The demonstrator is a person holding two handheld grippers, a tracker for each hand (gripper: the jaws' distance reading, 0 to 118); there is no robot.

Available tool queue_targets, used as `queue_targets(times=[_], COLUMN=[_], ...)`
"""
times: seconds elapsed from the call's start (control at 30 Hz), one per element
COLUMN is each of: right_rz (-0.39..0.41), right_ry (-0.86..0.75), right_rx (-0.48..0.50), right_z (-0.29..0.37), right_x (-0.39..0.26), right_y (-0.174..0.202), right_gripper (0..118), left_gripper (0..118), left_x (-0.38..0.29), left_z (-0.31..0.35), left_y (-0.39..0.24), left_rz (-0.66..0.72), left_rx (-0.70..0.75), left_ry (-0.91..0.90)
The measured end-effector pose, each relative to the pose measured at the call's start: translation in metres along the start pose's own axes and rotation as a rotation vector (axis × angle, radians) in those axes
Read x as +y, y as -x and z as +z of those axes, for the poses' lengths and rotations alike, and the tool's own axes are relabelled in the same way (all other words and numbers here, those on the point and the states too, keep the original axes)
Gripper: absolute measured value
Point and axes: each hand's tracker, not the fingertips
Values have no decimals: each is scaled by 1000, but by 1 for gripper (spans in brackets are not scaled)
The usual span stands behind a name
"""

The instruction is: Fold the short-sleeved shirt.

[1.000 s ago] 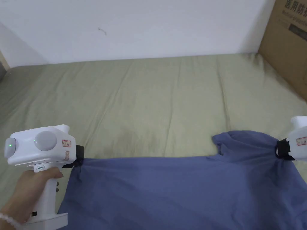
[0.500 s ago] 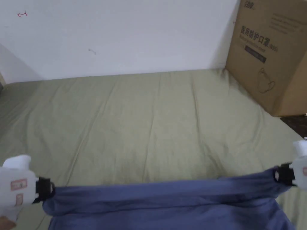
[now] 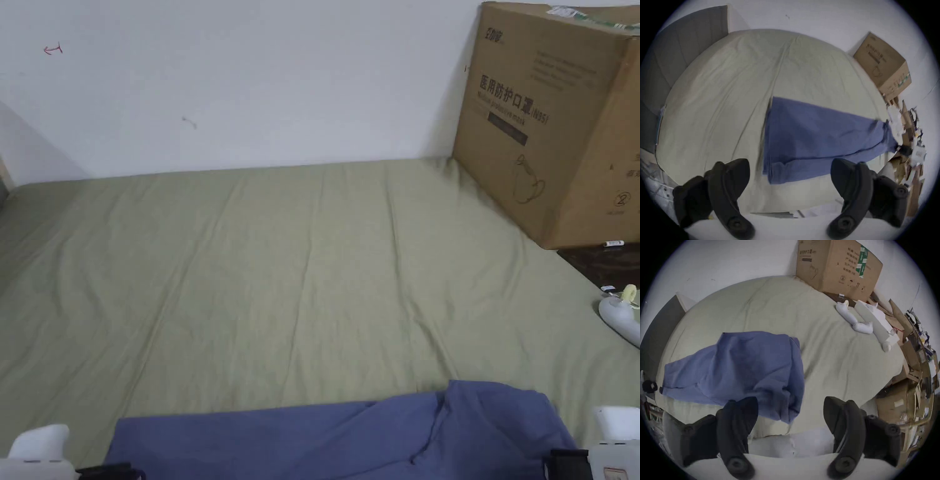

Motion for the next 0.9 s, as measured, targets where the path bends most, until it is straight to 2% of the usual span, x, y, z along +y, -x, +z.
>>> queue_targets(times=[0.03, 0.07, 0.1, 0.13, 0.17, 0.2, 0.23, 0.3, 0.4, 0.43, 0.47, 0.5, 0.53, 0.57, 0.6, 0.67, 0.73, 0.83, 0.9], right_rz=[6, 17, 30, 44, 39, 23, 13, 11, 65, 70, 96, 119, 133, 149, 159, 168, 174, 192, 222], right_ry=[-21, -62, -95, -117, -147, -174, -185, -196, -172, -173, -158, -139, -126, -112, -102, -92, -80, -49, -39], right_rx=[12, 12, 19, 24, 18, 28, 65, 163, 211, 214, 236, 256, 266, 275, 283, 294, 305, 319, 321], right_z=[8, 14, 21, 27, 32, 36, 39, 44, 35, 32, 24, 22, 18, 15, 13, 9, 7, 2, 0], right_x=[2, 5, 8, 12, 15, 19, 22, 27, 33, 34, 34, 34, 33, 32, 31, 30, 27, 27, 25], right_y=[5, 7, 14, 23, 33, 45, 52, 73, 105, 115, 124, 131, 139, 147, 153, 163, 173, 184, 194], right_gripper=[81, 66, 30, 9, 0, 0, 0, 0, 0, 0, 0, 0, 0, 0, 0, 0, 0, 0, 0], left_gripper=[104, 97, 65, 38, 24, 24, 0, 0, 0, 1, 12, 52, 87, 110, 118, 117, 117, 117, 117], left_x=[4, 7, 9, 8, 8, 7, 3, 0, -10, -12, -14, -16, -16, -19, -21, -24, -25, -17, -16], left_z=[6, 10, 15, 20, 24, 22, 23, 16, 16, 14, 11, 8, 1, -7, -13, -16, -32, -56, -67], left_y=[1, 2, 3, 2, 2, 1, 1, -1, 11, 18, 30, 39, 53, 62, 68, 73, 79, 91, 89], left_rz=[30, 56, 64, 75, 79, 81, 84, 104, 187, 221, 265, 312, 354, 402, 433, 500, 536, 544, 543], left_rx=[-2, -10, -23, -49, -74, -97, -62, -75, -91, -103, -124, -161, -200, -237, -281, -355, -363, -389, -459], left_ry=[-17, -33, -35, -61, -84, -87, -79, -68, -75, -85, -92, -73, -45, -29, -25, -43, -1, 42, 50])
